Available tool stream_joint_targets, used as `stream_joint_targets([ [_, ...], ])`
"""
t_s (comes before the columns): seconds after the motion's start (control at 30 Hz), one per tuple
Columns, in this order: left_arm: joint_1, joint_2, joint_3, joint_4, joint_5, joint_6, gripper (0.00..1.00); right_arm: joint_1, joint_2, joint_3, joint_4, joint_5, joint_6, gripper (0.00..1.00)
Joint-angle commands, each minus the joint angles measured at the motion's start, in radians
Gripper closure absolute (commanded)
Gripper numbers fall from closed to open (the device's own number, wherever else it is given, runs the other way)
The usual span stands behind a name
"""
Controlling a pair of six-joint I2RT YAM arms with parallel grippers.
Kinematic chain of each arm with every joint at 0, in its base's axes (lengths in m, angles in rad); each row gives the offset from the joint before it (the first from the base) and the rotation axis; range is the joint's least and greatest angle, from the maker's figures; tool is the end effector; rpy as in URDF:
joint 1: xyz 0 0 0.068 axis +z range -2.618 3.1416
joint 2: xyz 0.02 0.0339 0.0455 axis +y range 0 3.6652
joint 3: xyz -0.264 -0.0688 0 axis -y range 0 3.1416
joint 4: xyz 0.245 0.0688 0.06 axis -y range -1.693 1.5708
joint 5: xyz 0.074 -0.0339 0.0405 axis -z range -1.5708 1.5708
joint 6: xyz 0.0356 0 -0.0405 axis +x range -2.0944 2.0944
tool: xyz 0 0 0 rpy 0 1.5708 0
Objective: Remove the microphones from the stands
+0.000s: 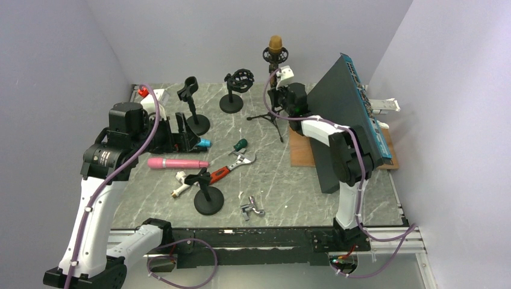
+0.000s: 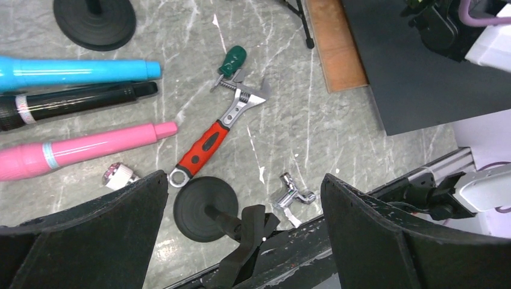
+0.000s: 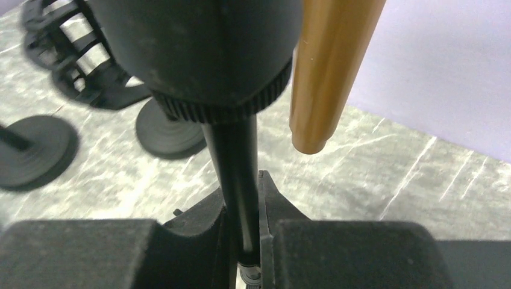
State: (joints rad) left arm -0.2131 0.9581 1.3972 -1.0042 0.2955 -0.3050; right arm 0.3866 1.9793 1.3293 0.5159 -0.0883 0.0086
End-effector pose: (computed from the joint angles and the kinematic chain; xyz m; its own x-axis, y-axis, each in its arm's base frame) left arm 0.1500 -0.0431 0.4301 -0.6322 -0.1571 -0.7587 0.2651 0.8763 -0.4024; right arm 0.4292 0.1781 0.2406 -0.1278 -0.0428 -0.9909 -0.4554 0.8900 0.0203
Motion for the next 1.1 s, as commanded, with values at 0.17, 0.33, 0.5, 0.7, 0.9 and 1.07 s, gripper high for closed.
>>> stream_joint_targets([
  [0.17, -0.002, 0.011, -0.021, 0.075, 0.129, -0.093, 0.01, 0.028, -0.235, -0.254, 0.085, -0.178, 0.058, 1.00],
  [0.33, -0.002, 0.019, -0.042, 0.088, 0.175, -0.138, 0.01, 0.051, -0.294, -0.360, 0.124, -0.248, 0.104, 1.00],
  [0.5, -0.003, 0.029, -0.057, 0.108, 0.222, -0.187, 0.01, 0.086, -0.369, -0.454, 0.132, -0.261, 0.106, 1.00],
  [0.7, -0.003, 0.031, -0.017, 0.116, 0.236, -0.212, 0.00, 0.129, -0.459, -0.543, 0.086, -0.197, 0.074, 0.90],
  [0.9, -0.003, 0.037, 0.004, 0.143, 0.266, -0.246, 0.01, 0.135, -0.514, -0.530, -0.025, -0.104, 0.068, 0.53],
  [1.07, -0.010, 0.031, 0.002, 0.231, 0.291, -0.290, 0.01, 0.140, -0.601, -0.504, -0.117, -0.061, 0.032, 0.12],
])
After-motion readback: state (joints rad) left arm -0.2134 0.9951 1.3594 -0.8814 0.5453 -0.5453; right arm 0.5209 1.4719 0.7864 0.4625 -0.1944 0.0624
